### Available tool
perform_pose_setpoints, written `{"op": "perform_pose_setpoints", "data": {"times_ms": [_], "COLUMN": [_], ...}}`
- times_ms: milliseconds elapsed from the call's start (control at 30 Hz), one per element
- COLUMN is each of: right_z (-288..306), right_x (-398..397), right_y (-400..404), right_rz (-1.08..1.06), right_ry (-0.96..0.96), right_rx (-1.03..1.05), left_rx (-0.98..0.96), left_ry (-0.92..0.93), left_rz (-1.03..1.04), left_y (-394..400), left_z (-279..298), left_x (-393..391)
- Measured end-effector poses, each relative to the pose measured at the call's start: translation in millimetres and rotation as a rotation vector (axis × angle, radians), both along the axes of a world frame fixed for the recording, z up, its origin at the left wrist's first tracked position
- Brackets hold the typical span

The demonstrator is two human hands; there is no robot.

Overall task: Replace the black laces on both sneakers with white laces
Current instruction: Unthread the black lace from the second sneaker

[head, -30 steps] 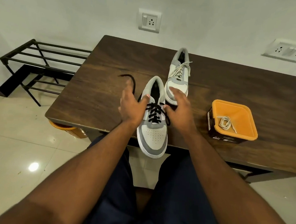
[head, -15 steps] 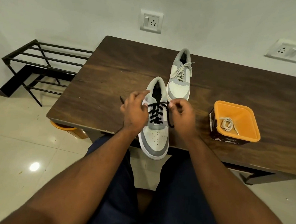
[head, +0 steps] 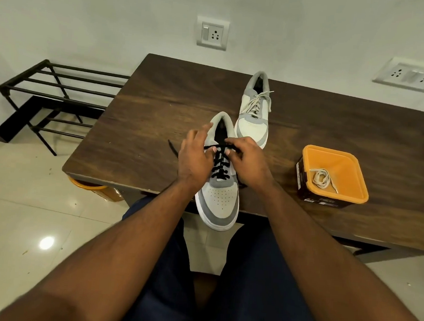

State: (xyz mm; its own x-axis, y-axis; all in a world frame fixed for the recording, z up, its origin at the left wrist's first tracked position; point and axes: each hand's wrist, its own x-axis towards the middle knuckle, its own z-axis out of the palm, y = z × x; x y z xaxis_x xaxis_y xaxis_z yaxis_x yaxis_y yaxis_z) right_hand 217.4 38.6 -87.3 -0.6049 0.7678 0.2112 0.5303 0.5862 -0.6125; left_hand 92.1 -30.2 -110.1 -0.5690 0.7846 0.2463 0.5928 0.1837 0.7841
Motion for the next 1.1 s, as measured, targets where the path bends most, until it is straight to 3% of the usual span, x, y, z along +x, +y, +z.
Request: {"op": "perform_pose_setpoints", "data": {"times_ms": [100, 233, 267, 300, 433, 567, 633, 733, 767, 800, 900, 1033, 1100], "right_z": [1, 7, 6, 3, 1, 3, 9, 24, 25, 26, 15, 7, 1], "right_x": [-4, 8, 13, 15, 0, -10, -9, 6, 12, 18, 23, 8, 3], "right_y": [7, 29, 32, 32, 6, 1, 7, 40, 53, 61, 55, 24, 18], "right_rz": [-0.063, -0.74, -0.82, -0.788, -0.259, -0.077, -0.191, -0.668, -0.759, -0.794, -0.58, 0.008, 0.123], "right_ry": [0.101, 0.582, 0.578, 0.512, 0.27, 0.061, 0.195, 0.745, 0.831, 0.747, 0.1, 0.0, -0.151], "right_rx": [-0.038, -0.355, -0.359, -0.332, -0.295, -0.093, -0.068, -0.324, -0.387, -0.413, -0.268, -0.255, -0.16], "left_rx": [-0.081, -0.078, -0.063, -0.042, 0.043, -0.031, -0.115, -0.169, -0.164, -0.159, -0.191, -0.283, -0.292], "left_ry": [0.06, 0.045, 0.048, 0.047, -0.004, -0.031, 0.028, 0.09, 0.086, 0.08, 0.147, 0.377, 0.463], "left_rz": [0.001, -0.016, -0.028, -0.036, 0.0, -0.077, -0.113, -0.157, -0.162, -0.168, -0.17, -0.161, -0.177], "left_y": [-2, -3, -3, -3, 2, 3, 2, -2, -2, -3, 1, 6, 8], "left_z": [2, 2, 1, 1, -2, -3, -1, 2, 3, 4, 9, 20, 24], "left_x": [-2, -3, -3, -3, -1, -4, -8, -8, -8, -7, -4, -2, -4]}}
